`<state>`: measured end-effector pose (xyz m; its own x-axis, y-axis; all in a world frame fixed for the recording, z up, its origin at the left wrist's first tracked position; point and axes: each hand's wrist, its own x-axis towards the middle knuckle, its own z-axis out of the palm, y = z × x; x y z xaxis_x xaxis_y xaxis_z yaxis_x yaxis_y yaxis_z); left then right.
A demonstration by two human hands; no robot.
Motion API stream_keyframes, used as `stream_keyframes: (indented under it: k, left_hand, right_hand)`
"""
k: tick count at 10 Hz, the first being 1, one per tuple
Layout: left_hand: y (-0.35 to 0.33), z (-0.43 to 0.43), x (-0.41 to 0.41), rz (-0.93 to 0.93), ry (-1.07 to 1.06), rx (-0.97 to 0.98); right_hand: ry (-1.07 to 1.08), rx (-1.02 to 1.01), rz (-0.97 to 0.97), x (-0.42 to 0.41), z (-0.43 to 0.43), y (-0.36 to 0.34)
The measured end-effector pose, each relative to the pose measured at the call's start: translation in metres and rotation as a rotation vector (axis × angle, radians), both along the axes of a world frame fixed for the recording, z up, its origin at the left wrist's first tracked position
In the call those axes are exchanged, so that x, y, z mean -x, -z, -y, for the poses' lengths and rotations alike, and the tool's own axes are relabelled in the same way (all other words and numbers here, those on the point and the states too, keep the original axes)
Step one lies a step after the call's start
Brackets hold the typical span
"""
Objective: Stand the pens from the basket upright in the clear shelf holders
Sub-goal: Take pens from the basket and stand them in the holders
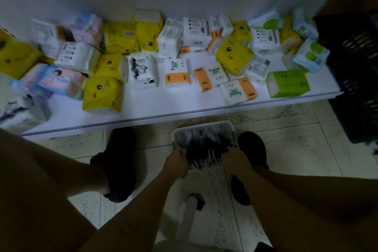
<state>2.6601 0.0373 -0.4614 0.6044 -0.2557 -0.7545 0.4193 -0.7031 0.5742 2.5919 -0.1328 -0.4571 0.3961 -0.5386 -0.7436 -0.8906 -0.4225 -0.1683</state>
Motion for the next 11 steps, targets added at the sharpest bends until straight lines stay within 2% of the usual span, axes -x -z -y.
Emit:
stream_keyframes:
  k: [1,2,3,4,5,6,7,9,11]
  left_hand:
    - [-0.016,0.005,-0.004,0.029,0.056,0.037]
    - [-0.036,0.011,-0.011,0.092,0.07,0.097]
    - [-0.062,0.016,-0.02,0.162,0.036,0.171]
    - [-0.088,0.015,-0.029,0.17,-0.082,0.223]
    - [-0.112,0.007,-0.037,0.163,-0.184,0.283]
    - [-0.134,-0.006,-0.042,0.295,-0.162,0.334]
    - [-0.159,-0.015,-0.051,0.511,-0.094,0.385]
    - [-0.225,-0.019,-0.066,0.612,-0.132,0.537]
    - [-0.309,-0.028,-0.074,0.812,-0.214,0.639]
  right_hand:
    - [0.007,-0.035,0.14,-0.004,0.0,-0.014]
    - [0.091,-0.079,0.37,-0.01,-0.004,-0.031]
    - [0.084,-0.146,0.494,-0.018,-0.01,-0.049]
    - [0.146,-0.28,0.624,-0.023,-0.02,-0.068]
    - [0.097,-0.282,0.706,-0.028,-0.03,-0.086]
    - [0.113,-0.297,0.742,-0.039,-0.04,-0.111]
    - [0.222,-0.342,0.859,-0.047,-0.055,-0.145]
    - [0.098,-0.404,1.152,-0.062,-0.075,-0.214]
    - [0.038,-0.32,1.389,-0.083,-0.084,-0.3]
